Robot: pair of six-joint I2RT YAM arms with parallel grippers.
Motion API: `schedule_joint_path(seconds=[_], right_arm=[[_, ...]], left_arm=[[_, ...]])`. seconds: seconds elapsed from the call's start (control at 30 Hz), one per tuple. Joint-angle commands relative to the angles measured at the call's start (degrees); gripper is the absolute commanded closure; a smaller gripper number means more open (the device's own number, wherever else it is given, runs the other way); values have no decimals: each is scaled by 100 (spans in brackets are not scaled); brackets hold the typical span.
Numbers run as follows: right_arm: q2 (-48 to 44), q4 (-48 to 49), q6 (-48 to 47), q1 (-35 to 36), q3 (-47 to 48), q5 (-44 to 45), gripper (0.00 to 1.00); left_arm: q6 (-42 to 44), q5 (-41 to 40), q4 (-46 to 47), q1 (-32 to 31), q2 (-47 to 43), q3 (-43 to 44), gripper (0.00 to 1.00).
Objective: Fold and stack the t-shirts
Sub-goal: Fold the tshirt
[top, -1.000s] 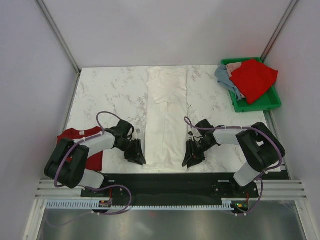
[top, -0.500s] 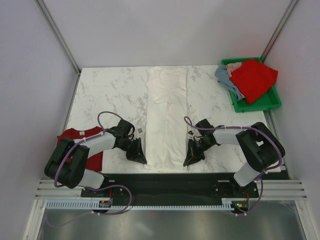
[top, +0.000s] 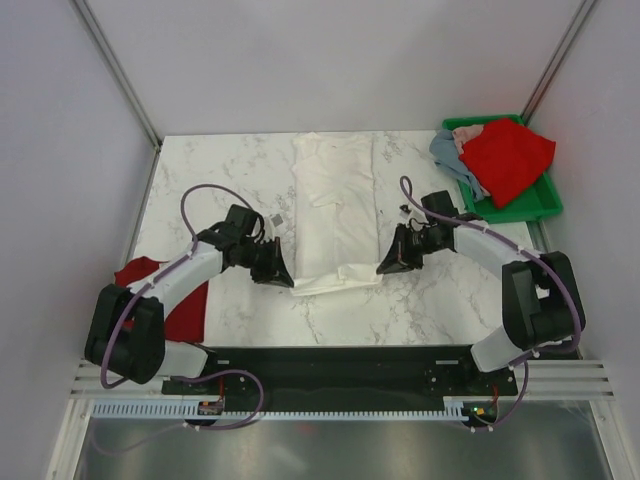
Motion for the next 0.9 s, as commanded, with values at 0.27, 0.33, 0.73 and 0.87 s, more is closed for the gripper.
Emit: schedule_joint_path(seconds=[0.27, 0.33, 0.73, 0.87], right_arm=[[940, 99, -619, -342, 1716, 348, 100], [1152, 169, -637, -457, 2059, 383, 100], [2700, 407, -821, -607, 3562, 524, 100], [3007, 451, -848, -615, 3835, 603, 100]], left_arm=[[764, -592, 643, 299, 1513, 1840, 98], [834, -671, 713, 387, 1900, 2227, 98], [1230, -707, 784, 572, 3280, 3529, 98], [1265, -917, 810, 572, 3535, 3774, 98]])
